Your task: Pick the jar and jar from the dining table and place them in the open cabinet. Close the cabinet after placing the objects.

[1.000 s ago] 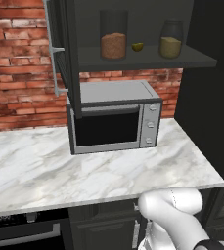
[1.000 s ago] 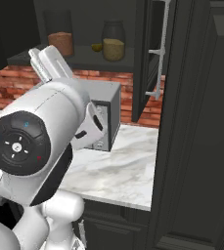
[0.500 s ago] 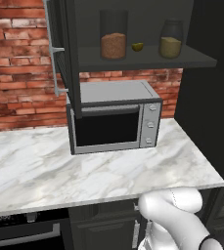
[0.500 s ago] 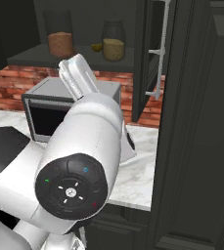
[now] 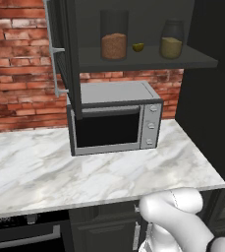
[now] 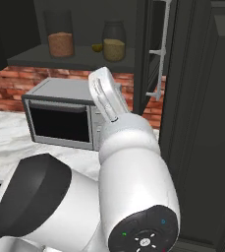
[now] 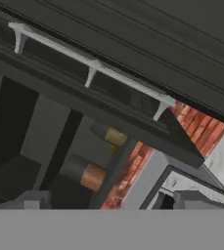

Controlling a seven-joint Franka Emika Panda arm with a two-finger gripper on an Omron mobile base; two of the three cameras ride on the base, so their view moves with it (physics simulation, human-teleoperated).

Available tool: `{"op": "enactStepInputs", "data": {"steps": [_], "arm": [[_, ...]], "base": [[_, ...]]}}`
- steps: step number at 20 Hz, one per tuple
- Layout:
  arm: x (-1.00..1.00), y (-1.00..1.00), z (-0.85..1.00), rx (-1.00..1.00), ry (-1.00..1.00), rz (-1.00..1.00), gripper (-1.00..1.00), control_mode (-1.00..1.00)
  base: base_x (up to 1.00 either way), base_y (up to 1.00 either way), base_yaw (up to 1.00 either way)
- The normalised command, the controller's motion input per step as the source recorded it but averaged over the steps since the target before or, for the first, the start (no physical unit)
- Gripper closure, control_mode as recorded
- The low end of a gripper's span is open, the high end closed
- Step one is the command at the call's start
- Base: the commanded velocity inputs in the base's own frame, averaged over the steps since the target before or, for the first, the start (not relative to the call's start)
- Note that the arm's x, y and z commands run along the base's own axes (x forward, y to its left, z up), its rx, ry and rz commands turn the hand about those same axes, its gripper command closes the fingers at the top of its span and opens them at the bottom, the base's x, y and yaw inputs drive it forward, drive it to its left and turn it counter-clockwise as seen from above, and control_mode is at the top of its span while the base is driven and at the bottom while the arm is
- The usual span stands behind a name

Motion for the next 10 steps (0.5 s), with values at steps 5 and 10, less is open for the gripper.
{"op": "enactStepInputs", "data": {"steps": [5, 10], "arm": [[0.30, -0.15, -0.05, 0.10, 0.00, 0.18, -1.00, -1.00], [0.42, -0.29, 0.00, 0.10, 0.00, 0.17, -1.00, -1.00]], "base": [[0.00, 0.00, 0.00], [0.00, 0.00, 0.00]]}}
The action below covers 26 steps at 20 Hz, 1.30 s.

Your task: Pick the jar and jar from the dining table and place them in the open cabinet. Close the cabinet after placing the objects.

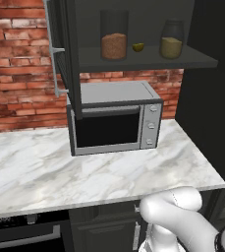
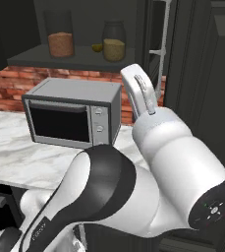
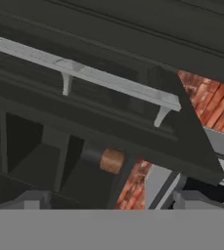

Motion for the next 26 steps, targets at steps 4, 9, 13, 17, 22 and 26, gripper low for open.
{"op": "enactStepInputs", "data": {"steps": [4, 9, 13, 17, 22, 26], "arm": [[0.22, -0.44, -0.01, 0.09, 0.00, 0.11, -1.00, -1.00], [0.24, -0.37, -0.01, 0.06, 0.00, 0.08, -1.00, -1.00], [0.40, -0.26, -0.03, 0.03, 0.00, 0.03, -1.00, -1.00], [0.40, -0.24, -0.05, 0.02, 0.00, 0.03, -1.00, -1.00], [0.38, -0.03, -0.10, 0.00, 0.00, 0.02, -1.00, -1.00], [0.34, 0.03, -0.03, 0.00, 0.03, 0.00, -1.00, -1.00]], "base": [[0.00, 0.00, 0.00], [0.00, 0.00, 0.00], [0.00, 0.00, 0.00], [0.00, 0.00, 0.00], [0.00, 0.00, 0.00], [0.00, 0.00, 0.00]]}}
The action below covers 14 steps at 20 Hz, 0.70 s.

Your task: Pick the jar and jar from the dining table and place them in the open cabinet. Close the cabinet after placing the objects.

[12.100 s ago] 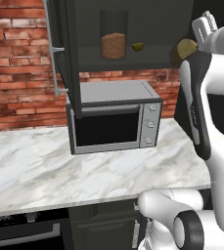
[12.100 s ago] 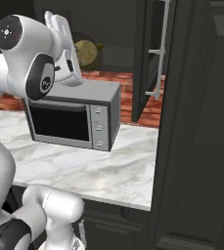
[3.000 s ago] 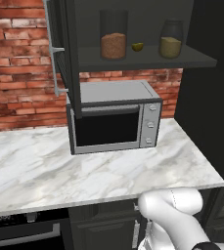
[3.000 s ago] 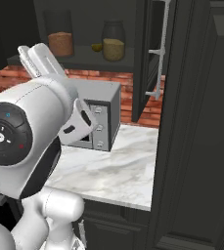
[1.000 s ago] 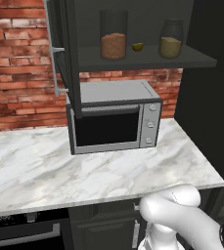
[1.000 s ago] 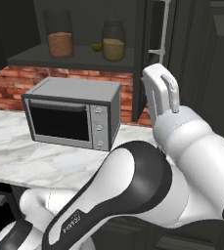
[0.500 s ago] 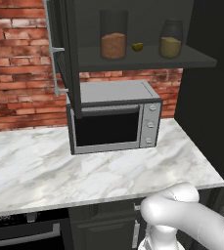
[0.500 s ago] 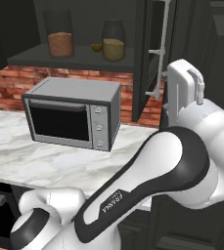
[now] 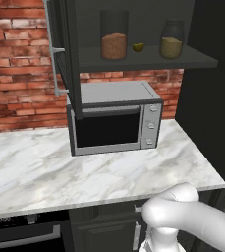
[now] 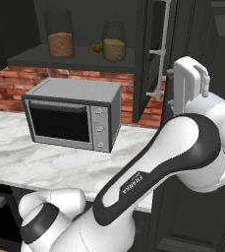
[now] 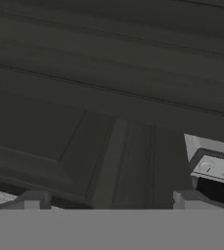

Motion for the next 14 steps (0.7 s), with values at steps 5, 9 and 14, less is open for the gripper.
{"op": "enactStepInputs", "data": {"steps": [5, 9, 14], "arm": [[0.29, 0.16, 0.00, -0.02, 0.08, 0.00, -1.00, -1.00], [0.07, 0.24, 0.00, -0.02, 0.06, -0.01, -1.00, -1.00], [-0.26, 0.61, 0.00, -0.06, 0.01, 0.00, -1.00, -1.00]], "base": [[0.00, 0.00, 0.00], [0.00, 0.00, 0.00], [0.00, 0.00, 0.00]]}}
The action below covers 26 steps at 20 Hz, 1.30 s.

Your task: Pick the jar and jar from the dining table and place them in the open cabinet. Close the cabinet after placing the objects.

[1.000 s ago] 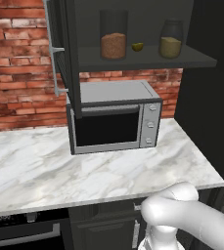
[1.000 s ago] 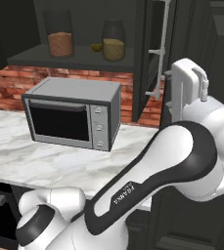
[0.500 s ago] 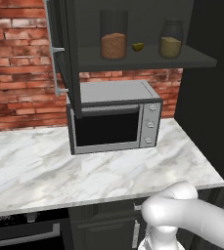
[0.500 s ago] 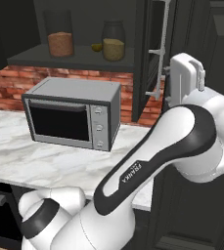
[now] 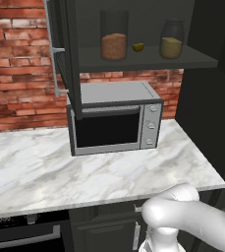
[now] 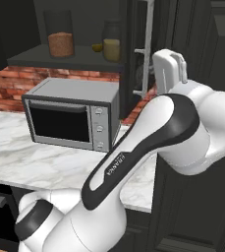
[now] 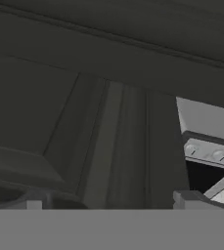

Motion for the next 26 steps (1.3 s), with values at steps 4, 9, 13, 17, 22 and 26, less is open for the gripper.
{"op": "enactStepInputs", "data": {"steps": [4, 9, 13, 17, 22, 26], "arm": [[-0.24, 0.92, 0.00, -0.11, 0.04, 0.00, -1.00, -1.00], [0.07, 1.00, 0.00, -0.11, 0.07, 0.00, -1.00, -1.00], [0.47, 1.00, 0.00, -0.07, 0.04, 0.00, -1.00, -1.00], [0.73, 0.88, 0.00, 0.00, 0.01, 0.00, -1.00, -1.00], [0.97, 0.58, 0.00, 0.00, 0.00, 0.02, -1.00, -1.00], [1.00, 0.28, 0.00, 0.00, 0.00, 0.05, -1.00, -1.00]], "base": [[0.00, 0.00, 0.00], [0.00, 0.00, 0.00], [0.00, 0.00, 0.00], [0.00, 0.00, 0.00], [0.00, 0.00, 0.00], [0.00, 0.00, 0.00]]}}
